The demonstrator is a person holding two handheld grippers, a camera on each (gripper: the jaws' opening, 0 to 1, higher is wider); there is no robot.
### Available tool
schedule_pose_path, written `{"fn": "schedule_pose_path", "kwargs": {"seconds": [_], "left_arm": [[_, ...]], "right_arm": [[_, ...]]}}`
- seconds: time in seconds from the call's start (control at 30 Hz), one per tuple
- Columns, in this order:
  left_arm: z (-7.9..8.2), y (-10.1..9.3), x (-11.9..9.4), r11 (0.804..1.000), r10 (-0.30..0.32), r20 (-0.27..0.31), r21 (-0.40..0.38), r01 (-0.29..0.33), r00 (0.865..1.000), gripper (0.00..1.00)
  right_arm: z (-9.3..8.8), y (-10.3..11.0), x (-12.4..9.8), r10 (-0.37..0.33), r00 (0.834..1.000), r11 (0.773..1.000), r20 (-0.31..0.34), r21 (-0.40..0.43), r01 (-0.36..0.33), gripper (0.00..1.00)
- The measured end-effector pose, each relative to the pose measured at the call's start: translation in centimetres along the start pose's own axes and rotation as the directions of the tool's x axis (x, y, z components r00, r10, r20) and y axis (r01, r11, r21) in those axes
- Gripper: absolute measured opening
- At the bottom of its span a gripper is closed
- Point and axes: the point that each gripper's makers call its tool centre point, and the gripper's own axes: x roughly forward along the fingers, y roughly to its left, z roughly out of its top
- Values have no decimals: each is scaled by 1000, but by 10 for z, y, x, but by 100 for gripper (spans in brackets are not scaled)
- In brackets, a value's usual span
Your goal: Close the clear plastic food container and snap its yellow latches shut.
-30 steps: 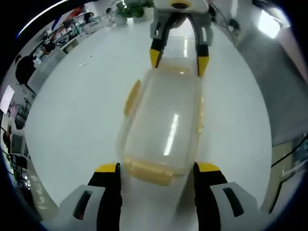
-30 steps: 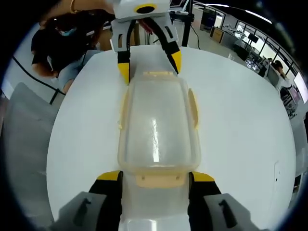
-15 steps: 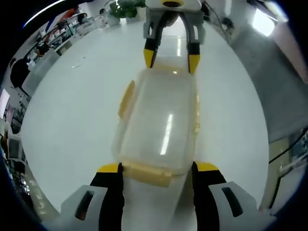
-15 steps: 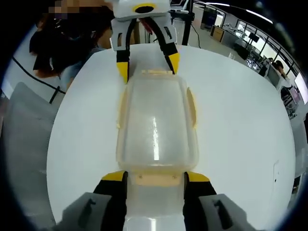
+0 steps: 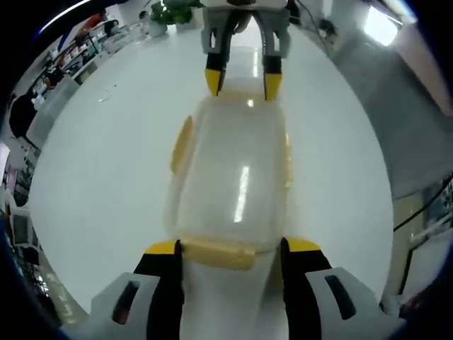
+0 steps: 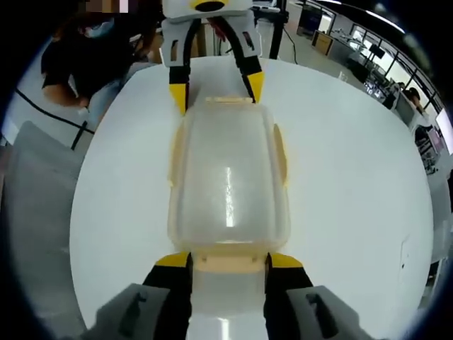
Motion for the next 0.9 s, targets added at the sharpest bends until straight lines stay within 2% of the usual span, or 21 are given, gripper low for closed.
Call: {"fn": "schedule_pose_path", "kwargs": {"seconds": [0.13, 0.33, 0.37, 0.4, 0.63, 0.83, 0.9], "left_arm": [[-2, -1, 0, 1000, -17, -13, 24, 18, 1000, 48], [-2, -3, 0, 999, -34, 8, 30, 34, 999, 45], [-2, -4, 0, 998, -42, 9, 44, 42, 999, 43], [-2, -4, 0, 997, -45, 2, 57, 45, 999, 37], [-1, -5, 0, 998, -40, -8, 44, 40, 999, 37], [-4, 0, 4, 997, -60, 14, 41, 60, 998, 38], [-3, 2, 3, 998, -38, 0, 48, 38, 999, 38]], "right_arm": [[-1, 0, 0, 3, 1000, 1000, -8, -10, -3, 37], [-2, 0, 0, 10, 1000, 1000, -6, -23, -10, 37], [-3, 1, -1, 14, 1000, 999, -12, -35, -14, 37], [-5, 2, -1, 20, 1000, 999, -20, -50, -21, 37], [-4, 1, -2, 23, 1000, 998, -15, -59, -24, 38], [-5, 1, -1, 30, 999, 996, -21, -86, -32, 39], [-4, 1, 0, 29, 999, 996, -33, -84, -32, 38]]}}
